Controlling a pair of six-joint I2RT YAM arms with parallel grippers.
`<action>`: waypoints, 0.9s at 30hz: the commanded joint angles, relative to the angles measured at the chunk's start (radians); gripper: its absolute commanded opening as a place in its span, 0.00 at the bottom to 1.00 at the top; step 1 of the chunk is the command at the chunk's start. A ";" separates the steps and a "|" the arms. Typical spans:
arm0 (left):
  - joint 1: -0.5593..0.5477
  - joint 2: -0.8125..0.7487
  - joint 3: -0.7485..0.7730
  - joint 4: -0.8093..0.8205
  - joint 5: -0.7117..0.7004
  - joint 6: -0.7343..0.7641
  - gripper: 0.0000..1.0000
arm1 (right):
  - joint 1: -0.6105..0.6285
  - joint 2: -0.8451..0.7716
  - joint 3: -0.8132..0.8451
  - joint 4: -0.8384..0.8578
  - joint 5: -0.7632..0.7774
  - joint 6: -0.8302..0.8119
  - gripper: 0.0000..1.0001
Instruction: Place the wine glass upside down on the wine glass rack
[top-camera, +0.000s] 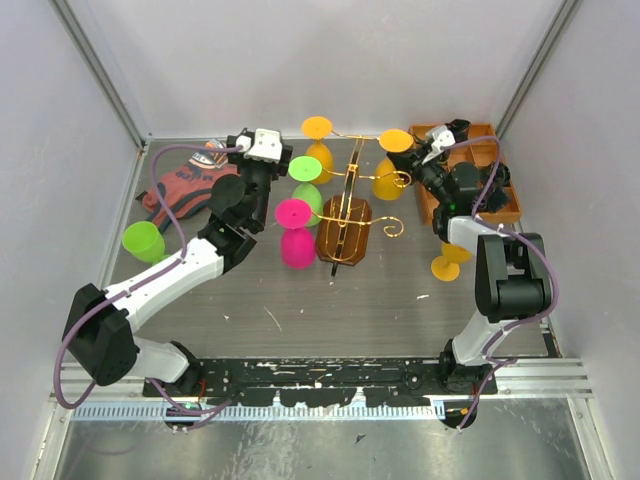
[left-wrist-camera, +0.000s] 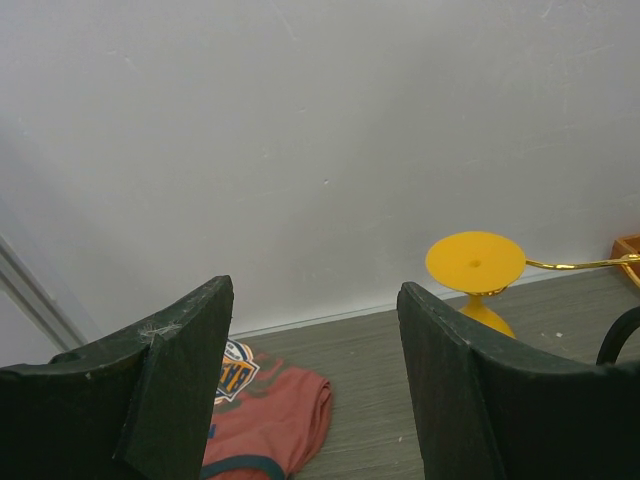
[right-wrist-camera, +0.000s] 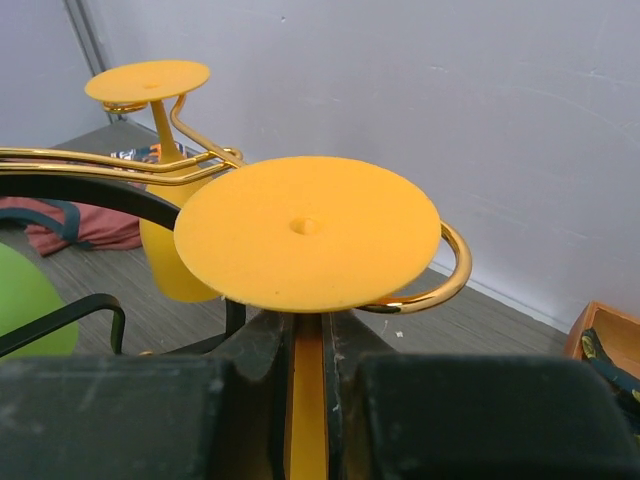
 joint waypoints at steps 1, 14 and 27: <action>0.005 0.001 0.038 0.019 -0.014 -0.003 0.74 | 0.003 0.001 0.062 -0.005 0.080 -0.033 0.01; 0.009 0.003 0.034 0.023 -0.020 -0.003 0.74 | 0.004 0.004 0.077 -0.062 0.244 -0.040 0.01; 0.013 -0.007 0.019 0.026 -0.023 -0.005 0.74 | -0.005 -0.052 0.001 -0.052 0.186 -0.083 0.01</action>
